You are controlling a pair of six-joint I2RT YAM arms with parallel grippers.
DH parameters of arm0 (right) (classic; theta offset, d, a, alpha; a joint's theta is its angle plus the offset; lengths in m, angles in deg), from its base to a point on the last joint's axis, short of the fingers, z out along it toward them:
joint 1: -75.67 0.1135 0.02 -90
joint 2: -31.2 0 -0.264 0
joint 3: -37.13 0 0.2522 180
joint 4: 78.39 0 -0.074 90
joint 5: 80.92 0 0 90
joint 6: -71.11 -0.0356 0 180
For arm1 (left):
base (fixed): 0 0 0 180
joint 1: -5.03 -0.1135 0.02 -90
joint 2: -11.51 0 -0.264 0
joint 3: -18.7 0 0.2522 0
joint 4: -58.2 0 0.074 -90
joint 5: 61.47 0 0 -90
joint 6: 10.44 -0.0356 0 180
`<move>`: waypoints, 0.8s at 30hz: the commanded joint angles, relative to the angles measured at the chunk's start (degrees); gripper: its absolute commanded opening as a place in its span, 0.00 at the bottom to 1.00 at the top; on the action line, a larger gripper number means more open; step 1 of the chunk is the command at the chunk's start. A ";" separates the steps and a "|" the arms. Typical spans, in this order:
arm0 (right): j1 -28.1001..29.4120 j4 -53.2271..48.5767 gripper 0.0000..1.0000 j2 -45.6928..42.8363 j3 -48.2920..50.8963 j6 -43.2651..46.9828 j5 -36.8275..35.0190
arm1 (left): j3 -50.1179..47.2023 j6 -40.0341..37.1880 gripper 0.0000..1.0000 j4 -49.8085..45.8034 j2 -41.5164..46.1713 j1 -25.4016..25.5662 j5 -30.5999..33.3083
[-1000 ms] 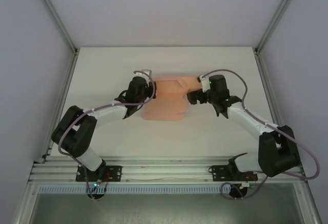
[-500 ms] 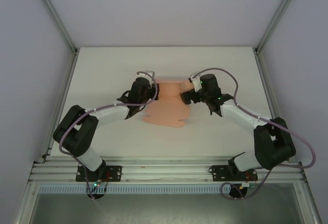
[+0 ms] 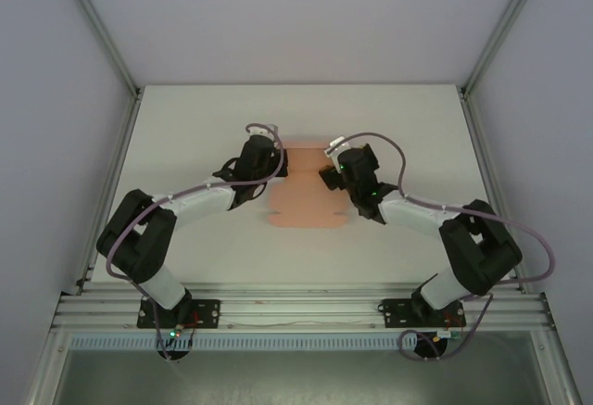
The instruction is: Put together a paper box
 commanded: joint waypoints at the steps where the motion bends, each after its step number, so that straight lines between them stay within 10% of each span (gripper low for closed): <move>1: 0.20 3.18 1.00 1.42 -0.17 2.04 -9.93 | 2.91 2.75 0.00 0.92 -0.22 0.74 -3.22; 13: -3.63 -2.30 1.00 -18.77 5.80 -9.87 4.14 | 2.57 -1.52 0.00 -1.41 -3.22 0.72 6.84; 24: -20.94 -21.29 0.89 -21.65 0.41 -19.67 41.73 | 1.91 -4.29 0.00 -0.04 -3.47 0.71 5.04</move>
